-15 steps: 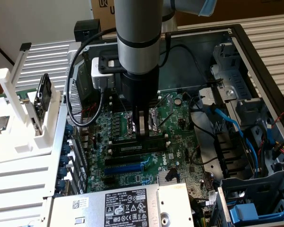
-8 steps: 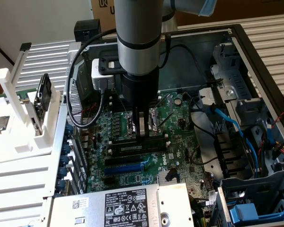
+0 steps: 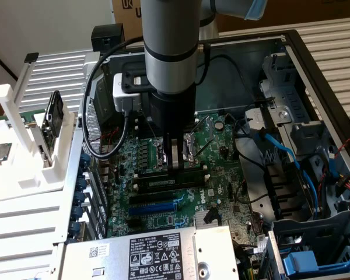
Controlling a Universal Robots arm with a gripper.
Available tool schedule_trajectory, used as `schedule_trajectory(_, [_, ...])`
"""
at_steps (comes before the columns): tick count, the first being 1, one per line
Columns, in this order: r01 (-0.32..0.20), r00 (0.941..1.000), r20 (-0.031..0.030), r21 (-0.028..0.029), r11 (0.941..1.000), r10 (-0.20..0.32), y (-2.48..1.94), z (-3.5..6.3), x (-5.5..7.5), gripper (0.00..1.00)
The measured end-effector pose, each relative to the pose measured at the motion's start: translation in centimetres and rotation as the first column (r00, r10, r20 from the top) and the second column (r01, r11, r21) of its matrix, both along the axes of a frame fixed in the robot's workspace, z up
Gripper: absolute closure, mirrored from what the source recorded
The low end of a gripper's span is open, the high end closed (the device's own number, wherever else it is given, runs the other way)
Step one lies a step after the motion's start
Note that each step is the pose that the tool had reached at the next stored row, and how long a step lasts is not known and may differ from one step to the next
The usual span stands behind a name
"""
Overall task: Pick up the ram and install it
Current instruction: 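Press down the ram until it locks into place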
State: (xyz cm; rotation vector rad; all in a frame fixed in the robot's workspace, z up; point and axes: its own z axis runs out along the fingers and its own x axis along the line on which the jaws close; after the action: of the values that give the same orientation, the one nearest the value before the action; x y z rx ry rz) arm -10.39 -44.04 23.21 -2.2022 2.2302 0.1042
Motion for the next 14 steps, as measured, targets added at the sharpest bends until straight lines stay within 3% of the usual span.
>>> schedule_trajectory(14, [0.000,1.0000,0.0001,-0.0020,1.0000,0.000,-0.02,-0.14,-0.01,0.90])
